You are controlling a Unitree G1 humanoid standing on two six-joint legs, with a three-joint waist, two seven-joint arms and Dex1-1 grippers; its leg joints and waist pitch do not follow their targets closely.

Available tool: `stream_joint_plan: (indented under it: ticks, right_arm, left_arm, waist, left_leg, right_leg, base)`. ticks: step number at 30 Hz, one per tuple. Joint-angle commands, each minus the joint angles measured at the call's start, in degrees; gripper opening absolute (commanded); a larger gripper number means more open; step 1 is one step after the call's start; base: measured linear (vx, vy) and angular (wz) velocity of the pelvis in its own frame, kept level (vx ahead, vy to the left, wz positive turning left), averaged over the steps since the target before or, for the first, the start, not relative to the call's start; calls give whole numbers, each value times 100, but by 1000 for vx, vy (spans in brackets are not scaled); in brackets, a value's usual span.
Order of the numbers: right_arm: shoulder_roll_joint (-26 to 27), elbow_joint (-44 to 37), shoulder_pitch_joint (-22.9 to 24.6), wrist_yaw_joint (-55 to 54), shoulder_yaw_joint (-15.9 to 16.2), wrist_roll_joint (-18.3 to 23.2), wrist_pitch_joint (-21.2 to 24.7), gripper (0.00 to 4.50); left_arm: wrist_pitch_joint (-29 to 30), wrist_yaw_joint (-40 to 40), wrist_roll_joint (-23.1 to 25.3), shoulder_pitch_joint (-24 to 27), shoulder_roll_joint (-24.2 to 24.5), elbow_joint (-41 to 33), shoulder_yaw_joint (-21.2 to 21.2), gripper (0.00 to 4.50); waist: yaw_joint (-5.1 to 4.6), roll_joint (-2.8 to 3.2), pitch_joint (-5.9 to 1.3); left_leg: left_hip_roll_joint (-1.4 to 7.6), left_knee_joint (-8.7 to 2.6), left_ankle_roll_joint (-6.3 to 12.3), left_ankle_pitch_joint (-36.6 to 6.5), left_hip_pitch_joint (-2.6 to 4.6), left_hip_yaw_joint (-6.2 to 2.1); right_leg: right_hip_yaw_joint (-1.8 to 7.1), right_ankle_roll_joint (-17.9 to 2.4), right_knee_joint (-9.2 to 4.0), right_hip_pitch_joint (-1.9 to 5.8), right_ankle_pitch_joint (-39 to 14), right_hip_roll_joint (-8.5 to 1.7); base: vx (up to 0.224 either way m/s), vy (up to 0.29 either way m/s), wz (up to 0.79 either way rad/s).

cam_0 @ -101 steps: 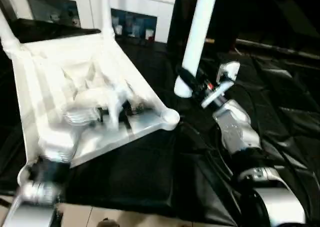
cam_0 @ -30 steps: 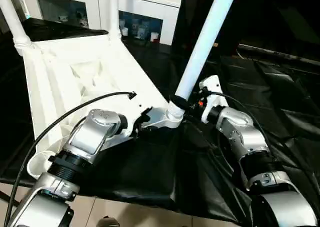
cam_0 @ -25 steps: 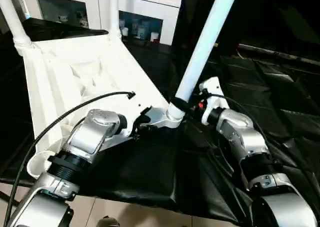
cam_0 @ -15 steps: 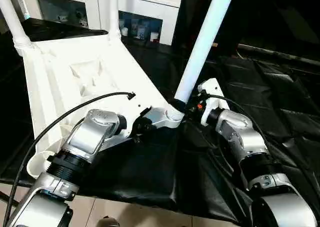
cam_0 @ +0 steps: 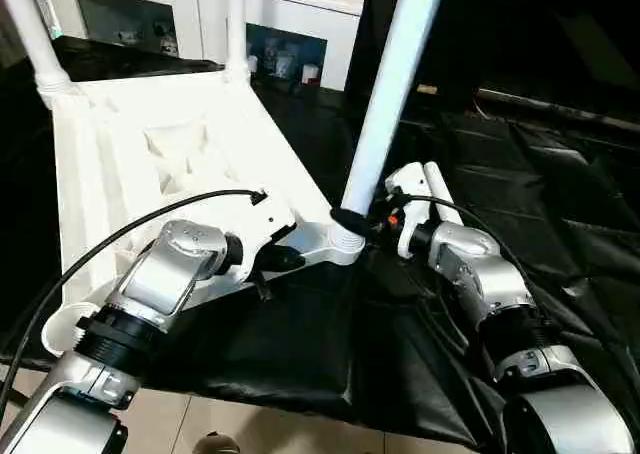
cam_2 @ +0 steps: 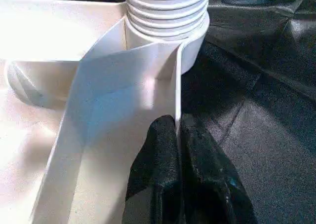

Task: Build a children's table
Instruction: Insert table leg to table base

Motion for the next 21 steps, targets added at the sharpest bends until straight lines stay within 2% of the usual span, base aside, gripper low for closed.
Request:
stream_joint_plan:
  ticks: [1,2,3,4,5,6,7,8,11,12,13,14,15,16,17,18,19,21]
  right_arm:
    - [-103,42,-79,5,19,-50,86,189]
    - [-103,-35,-62,26,16,-42,131,189]
    - [-104,-94,-43,40,14,-33,158,189]
    - [-104,-164,-13,52,6,-22,184,189]
    - [-117,-281,48,62,-24,13,230,189]
    - [-123,-317,73,67,-53,49,273,189]
    - [-128,-337,87,71,-72,74,302,189]
    - [-138,-348,103,87,-84,94,329,189]
    - [-165,-485,188,199,42,44,386,189]
    - [-164,-505,195,204,51,40,386,189]
    - [-164,-537,208,211,66,35,387,189]
    - [-164,-581,229,181,-8,98,421,189]
    - [-150,-625,249,133,-84,166,490,189]
    - [-150,-625,249,133,-84,166,490,189]
    - [-110,-741,318,82,-3,92,479,189]
    - [-98,-811,345,97,30,84,487,189]
    - [-70,-882,368,87,-23,162,531,189]
    - [-35,-918,377,11,-80,219,591,189]
  left_arm:
    - [-179,-202,-101,7,-74,-45,-129,0]
    - [-253,-271,-106,4,-36,-36,-94,0]
    - [-331,-336,-106,10,1,-35,-87,0]
    - [-487,-477,-135,42,47,-48,-84,0]
    - [-534,-656,-175,97,130,-126,-113,0]
    - [-611,-736,-182,118,178,-173,-132,0]
    - [-662,-778,-181,128,208,-202,-146,0]
    - [-651,-761,-174,130,216,-219,-145,0]
    - [-615,-648,-216,229,257,-288,-18,0]
    - [-605,-648,-225,245,264,-304,-10,0]
    - [-588,-647,-240,272,276,-332,3,0]
    - [-673,-624,-216,300,243,-329,-22,0]
    - [-819,-605,-174,302,218,-318,-40,0]
    - [-819,-605,-174,302,218,-318,-40,0]
    - [-890,-542,-284,325,134,-337,125,0]
    - [-893,-535,-325,340,116,-366,172,0]
    - [-908,-599,-321,355,122,-396,119,0]
    - [-975,-684,-234,350,173,-400,-4,0]
  waist:
    - [6,145,-409]
    - [-1,120,-413]
    - [2,200,-415]
    - [-7,179,-416]
    - [8,190,-417]
    - [-9,59,-415]
    - [8,126,-413]
    - [-18,17,-407]
    - [0,118,-394]
    - [-19,198,-393]
    - [-20,169,-399]
    - [7,57,-390]
    - [-7,-51,-389]
    - [6,19,-378]
    - [30,301,-383]
    - [-19,193,-382]
    - [-17,49,-392]
    - [1,116,-392]
  left_leg:
    - [50,-351,-130,-780,66,40]
    - [50,-347,-130,-753,61,42]
    - [45,-352,-144,-786,70,35]
    - [48,-353,-152,-798,68,34]
    - [41,-354,-154,-813,59,28]
    - [45,-349,-114,-775,55,43]
    - [47,-355,-107,-741,61,32]
    - [54,-352,-82,-732,54,49]
    - [63,-363,-132,-795,70,38]
    - [68,-371,-192,-945,86,37]
    - [64,-367,-210,-983,74,30]
    - [56,-366,-147,-861,61,34]
    - [57,-357,-111,-846,58,54]
    - [59,-362,-108,-852,70,47]
    - [58,-371,-170,-904,88,18]
    - [62,-367,-205,-957,82,33]
    - [48,-358,-163,-898,57,46]
    - [41,-357,-111,-800,57,42]
  right_leg:
    - [315,-1032,-383,350,-396,-356]
    - [315,-1034,-380,354,-321,-349]
    - [315,-1056,-390,346,-217,-339]
    - [313,-1077,-376,353,-179,-337]
    - [311,-1092,-374,366,-150,-340]
    - [309,-1079,-373,370,-188,-337]
    - [311,-1069,-364,367,-241,-349]
    - [311,-1049,-382,360,-287,-345]
    - [315,-1009,-380,336,-515,-361]
    - [315,-1008,-408,320,-481,-351]
    - [315,-1026,-390,346,-454,-351]
    - [314,-992,-378,347,-603,-364]
    - [315,-962,-409,345,-695,-366]
    - [320,-911,-411,327,-848,-373]
    - [334,-931,-386,307,-795,-389]
    - [325,-935,-408,312,-630,-345]
    - [324,-936,-401,341,-578,-341]
    - [336,-940,-390,334,-596,-354]
  base:
    - [0,0,0]
    - [0,0,0]
    - [0,0,0]
    - [0,0,0]
    - [0,0,0]
    - [0,0,0]
    - [0,0,0]
    - [0,0,0]
    - [0,0,0]
    - [0,0,0]
    - [0,0,0]
    - [0,0,0]
    - [0,0,0]
    - [0,0,0]
    - [0,0,0]
    - [0,0,0]
    - [0,0,0]
    - [0,0,0]
